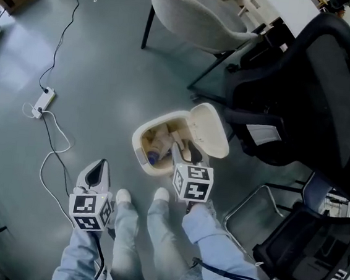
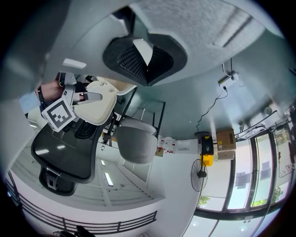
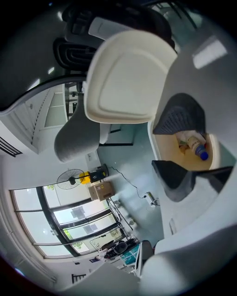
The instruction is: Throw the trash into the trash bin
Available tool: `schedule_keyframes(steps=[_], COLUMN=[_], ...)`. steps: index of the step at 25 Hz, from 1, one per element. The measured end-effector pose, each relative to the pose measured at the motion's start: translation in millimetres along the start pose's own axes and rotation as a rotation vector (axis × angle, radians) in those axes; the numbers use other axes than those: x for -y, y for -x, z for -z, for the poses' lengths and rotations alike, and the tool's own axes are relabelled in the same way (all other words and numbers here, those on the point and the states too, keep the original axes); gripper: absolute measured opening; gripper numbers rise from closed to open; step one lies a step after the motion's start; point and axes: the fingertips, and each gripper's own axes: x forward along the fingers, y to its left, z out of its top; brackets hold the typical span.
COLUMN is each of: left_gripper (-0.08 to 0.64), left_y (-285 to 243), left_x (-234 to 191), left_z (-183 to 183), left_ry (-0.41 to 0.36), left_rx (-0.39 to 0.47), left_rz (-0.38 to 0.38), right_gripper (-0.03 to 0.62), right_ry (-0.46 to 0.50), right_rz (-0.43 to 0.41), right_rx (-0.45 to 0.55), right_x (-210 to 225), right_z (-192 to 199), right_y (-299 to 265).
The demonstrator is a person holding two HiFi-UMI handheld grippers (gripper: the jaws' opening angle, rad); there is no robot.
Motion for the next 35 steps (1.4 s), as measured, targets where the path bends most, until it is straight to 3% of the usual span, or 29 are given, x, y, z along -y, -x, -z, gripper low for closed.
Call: schedule_keyframes(steps=[5, 10, 14, 20, 25, 29, 35], left_gripper=[0.009, 0.009, 0.008, 0.009, 0.009, 0.009, 0.008], left_y=[23.0, 55.9, 81.9, 139.8, 181.5, 205.2, 211.7], left_x=[16.9, 35.8, 51.4, 75.9, 88.9, 97.0, 101.9], left_z=[-43.0, -87.0, -116.0, -156.2, -189.1, -204.5, -222.8], left_ry=[0.003, -0.030, -0.024, 0.001, -0.032, -0.074, -0.122], left_rx=[0.066, 0.119, 0.147, 0.197, 0.244, 0.275, 0.302], left_rz=[0.043, 0.083, 0.106, 0.114, 0.106, 0.115, 0.125], right_gripper=[0.114, 0.082, 0.009, 0.004, 0.003, 0.003, 0.003], right_ry=[0.003, 0.018, 0.000, -0.027, -0.021, -0.011, -0.071], right_rz=[-0.014, 0.041, 0.060, 0.036, 0.031, 0.059, 0.122], right_rx=[0.008, 0.018, 0.053, 0.088, 0.140, 0.188, 0.250], right_x=[-9.5, -16.9, -30.6, -49.4, -48.8, -41.2, -15.3], right_z=[-21.5, -39.9, -59.8, -90.2, -117.5, -130.2, -137.6], right_y=[57.4, 111.6, 150.3, 219.9, 272.1, 312.1, 342.6])
